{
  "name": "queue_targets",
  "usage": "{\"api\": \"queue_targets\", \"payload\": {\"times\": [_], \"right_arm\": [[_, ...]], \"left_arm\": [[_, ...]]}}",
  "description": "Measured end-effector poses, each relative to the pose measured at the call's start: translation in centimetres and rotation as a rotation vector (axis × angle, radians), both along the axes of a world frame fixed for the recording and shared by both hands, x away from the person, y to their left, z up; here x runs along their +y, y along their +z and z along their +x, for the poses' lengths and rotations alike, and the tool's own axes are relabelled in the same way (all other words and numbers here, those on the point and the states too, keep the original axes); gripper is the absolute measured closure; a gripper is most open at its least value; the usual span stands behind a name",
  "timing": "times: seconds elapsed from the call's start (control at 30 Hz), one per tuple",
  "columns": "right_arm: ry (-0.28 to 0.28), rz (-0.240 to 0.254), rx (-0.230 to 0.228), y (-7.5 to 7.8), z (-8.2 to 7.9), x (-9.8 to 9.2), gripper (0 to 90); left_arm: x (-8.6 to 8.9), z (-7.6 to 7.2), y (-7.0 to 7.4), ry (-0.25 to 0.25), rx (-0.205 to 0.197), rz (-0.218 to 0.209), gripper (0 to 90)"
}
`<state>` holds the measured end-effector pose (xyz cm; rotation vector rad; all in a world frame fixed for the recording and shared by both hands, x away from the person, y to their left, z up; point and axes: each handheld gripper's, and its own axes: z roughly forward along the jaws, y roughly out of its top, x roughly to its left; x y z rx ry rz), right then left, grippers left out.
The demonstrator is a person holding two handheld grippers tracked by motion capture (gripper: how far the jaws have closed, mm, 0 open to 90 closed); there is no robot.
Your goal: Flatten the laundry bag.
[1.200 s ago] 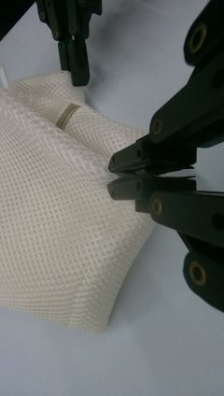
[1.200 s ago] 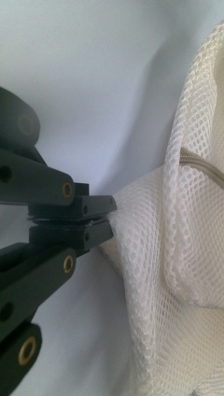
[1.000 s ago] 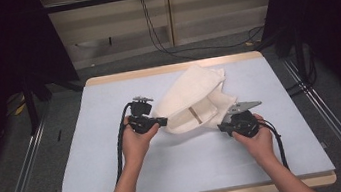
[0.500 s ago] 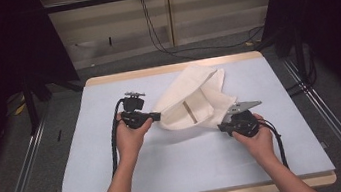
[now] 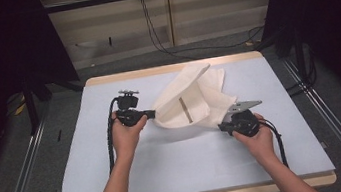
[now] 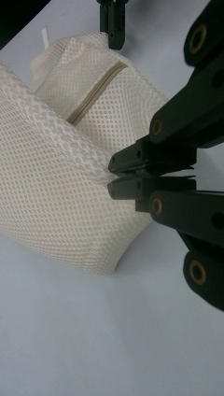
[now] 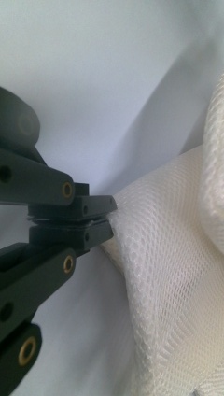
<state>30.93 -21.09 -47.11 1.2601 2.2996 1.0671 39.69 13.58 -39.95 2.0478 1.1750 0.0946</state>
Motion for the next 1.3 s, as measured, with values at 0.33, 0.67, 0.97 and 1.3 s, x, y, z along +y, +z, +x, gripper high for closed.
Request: {"api": "queue_targets", "payload": {"times": [0.33,0.67,0.97,1.3], "right_arm": [[0.007,-0.001,-0.007,0.0,0.1,0.0,87.5],[0.007,-0.002,-0.014,0.0,0.1,-0.1,87.5],[0.008,-0.007,-0.014,-0.1,0.1,0.0,87.4],[0.010,-0.014,-0.014,-0.1,0.2,0.0,87.5]], "left_arm": [[0.3,0.4,0.4,0.034,-0.013,-0.005,86.6],[1.0,1.0,0.3,0.044,-0.013,0.013,86.6],[1.9,1.6,0.0,0.088,-0.004,0.008,86.6],[2.5,2.2,-0.2,0.115,-0.007,0.016,86.6]]}}
